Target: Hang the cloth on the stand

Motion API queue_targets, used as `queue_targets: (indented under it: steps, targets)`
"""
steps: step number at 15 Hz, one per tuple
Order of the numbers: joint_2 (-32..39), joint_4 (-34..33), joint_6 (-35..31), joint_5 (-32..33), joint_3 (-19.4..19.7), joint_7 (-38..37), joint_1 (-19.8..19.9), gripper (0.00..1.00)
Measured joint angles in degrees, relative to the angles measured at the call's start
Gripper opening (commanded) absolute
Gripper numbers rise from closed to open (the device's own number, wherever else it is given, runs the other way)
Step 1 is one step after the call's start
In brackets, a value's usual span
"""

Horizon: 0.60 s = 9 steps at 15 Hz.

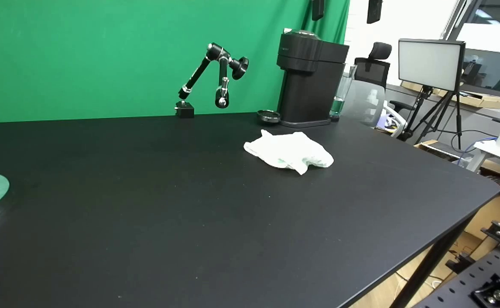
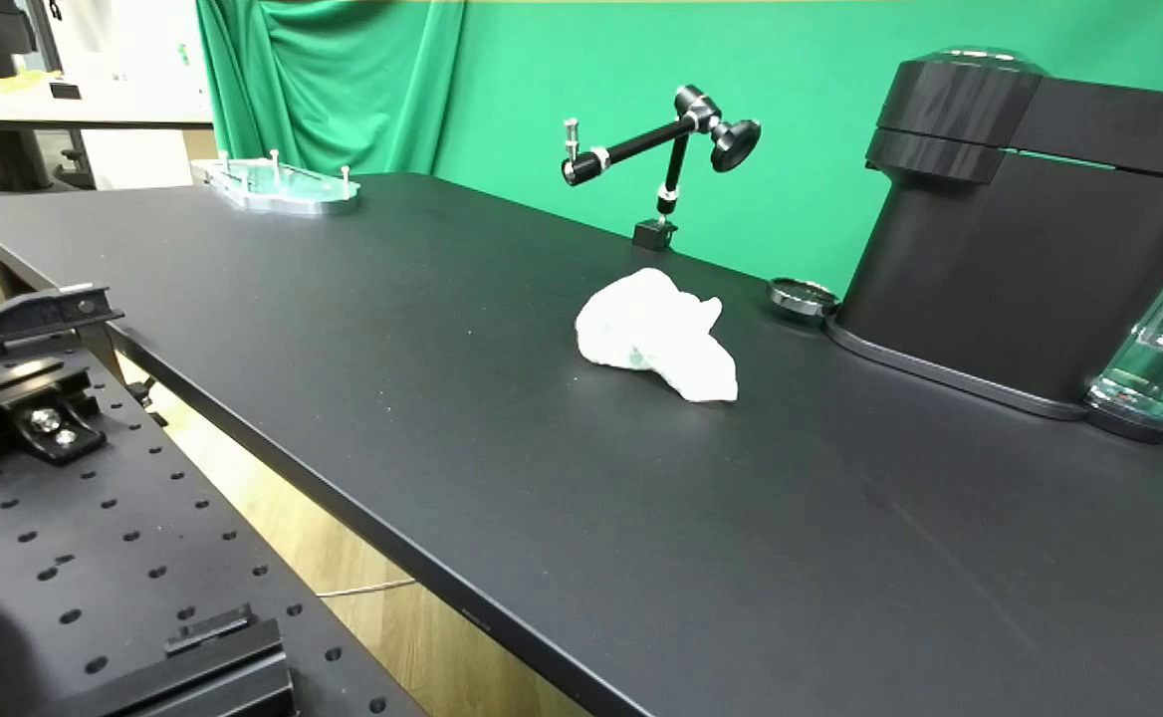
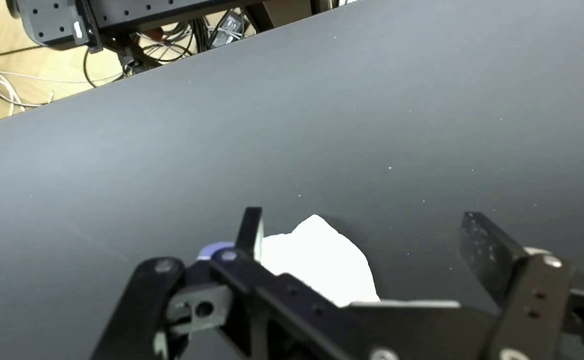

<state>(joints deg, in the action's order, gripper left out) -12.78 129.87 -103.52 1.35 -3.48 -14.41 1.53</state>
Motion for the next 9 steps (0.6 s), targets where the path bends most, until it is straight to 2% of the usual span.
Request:
queue_targets:
  steps: [5, 9]
  targets:
    - [8.6, 0.4, -11.6, 7.2, 1.1, 3.0, 0.4, 1.0]
    - [18.0, -0.9, -16.0, 11.7, 3.4, 13.2, 0.8, 1.0]
